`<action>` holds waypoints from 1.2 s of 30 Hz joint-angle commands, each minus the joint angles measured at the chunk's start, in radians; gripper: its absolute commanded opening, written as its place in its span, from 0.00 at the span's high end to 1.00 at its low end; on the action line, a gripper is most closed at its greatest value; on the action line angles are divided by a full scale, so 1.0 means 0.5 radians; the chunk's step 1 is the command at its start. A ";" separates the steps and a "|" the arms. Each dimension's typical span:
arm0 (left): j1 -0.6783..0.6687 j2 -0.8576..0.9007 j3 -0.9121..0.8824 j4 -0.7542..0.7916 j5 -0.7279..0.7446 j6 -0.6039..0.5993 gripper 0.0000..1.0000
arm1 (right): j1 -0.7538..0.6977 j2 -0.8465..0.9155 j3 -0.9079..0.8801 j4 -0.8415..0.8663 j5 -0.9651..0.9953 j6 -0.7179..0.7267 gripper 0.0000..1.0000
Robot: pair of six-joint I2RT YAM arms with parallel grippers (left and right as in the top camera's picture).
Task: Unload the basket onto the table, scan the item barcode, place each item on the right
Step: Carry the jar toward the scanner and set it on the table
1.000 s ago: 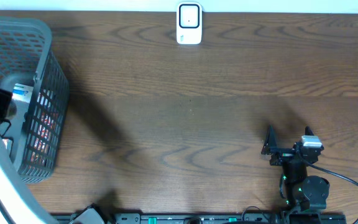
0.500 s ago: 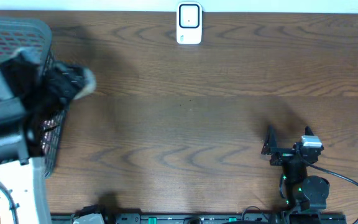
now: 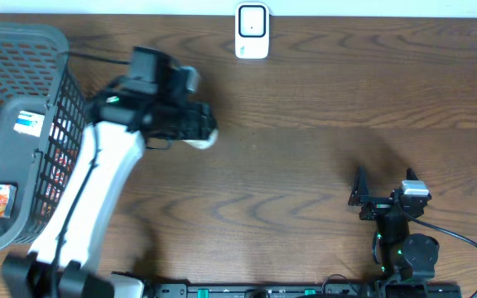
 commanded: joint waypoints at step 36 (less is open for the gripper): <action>-0.822 0.851 0.017 0.507 -0.526 0.894 0.27 | 0.019 -0.011 -0.002 -0.006 0.012 -0.025 0.01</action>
